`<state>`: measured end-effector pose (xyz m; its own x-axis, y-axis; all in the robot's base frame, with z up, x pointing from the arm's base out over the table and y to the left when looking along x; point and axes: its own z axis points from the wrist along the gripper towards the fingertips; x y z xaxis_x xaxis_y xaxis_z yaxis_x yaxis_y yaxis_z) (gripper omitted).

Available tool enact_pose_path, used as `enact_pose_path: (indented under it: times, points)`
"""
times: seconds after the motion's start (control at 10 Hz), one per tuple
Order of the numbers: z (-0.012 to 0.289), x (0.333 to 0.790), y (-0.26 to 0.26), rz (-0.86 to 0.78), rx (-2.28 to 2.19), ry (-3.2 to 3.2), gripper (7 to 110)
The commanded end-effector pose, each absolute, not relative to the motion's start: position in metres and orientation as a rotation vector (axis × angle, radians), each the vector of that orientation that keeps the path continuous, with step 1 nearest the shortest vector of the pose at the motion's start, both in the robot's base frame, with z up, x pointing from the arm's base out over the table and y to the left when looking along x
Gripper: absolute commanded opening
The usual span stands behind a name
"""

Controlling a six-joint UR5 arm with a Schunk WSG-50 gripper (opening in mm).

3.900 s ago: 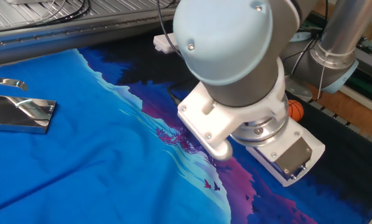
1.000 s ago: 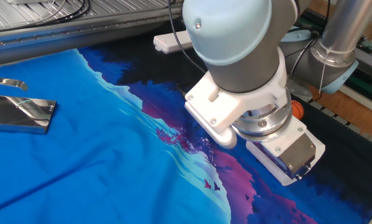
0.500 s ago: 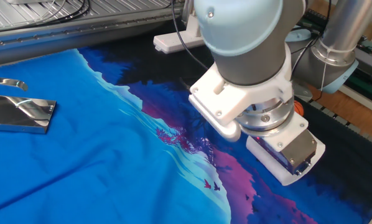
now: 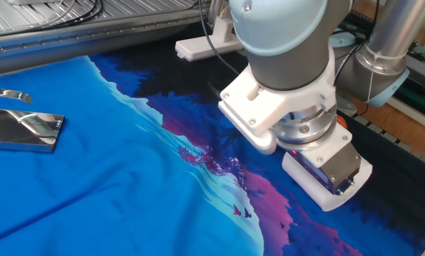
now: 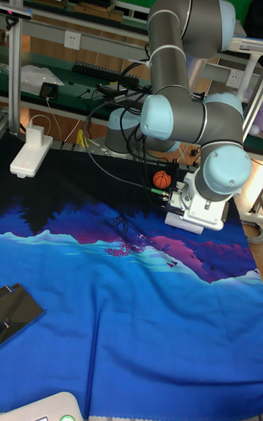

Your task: Put the toilet paper on its holder

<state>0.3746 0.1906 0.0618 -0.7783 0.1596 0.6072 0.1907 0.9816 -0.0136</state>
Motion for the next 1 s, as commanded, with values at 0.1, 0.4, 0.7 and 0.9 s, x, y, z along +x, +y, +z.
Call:
enact_pose_path:
  times: [0.1, 0.4, 0.7, 0.9]
  points:
    - [0.071, 0.375, 0.190, -0.097, -0.236, -2.474, 110]
    - [0.053, 0.376, 0.205, -0.116, -0.291, -2.466, 110]
    - [0.048, 0.375, 0.203, -0.145, -0.301, -2.462, 110]
    - [0.050, 0.375, 0.192, -0.120, -0.292, -2.468, 110]
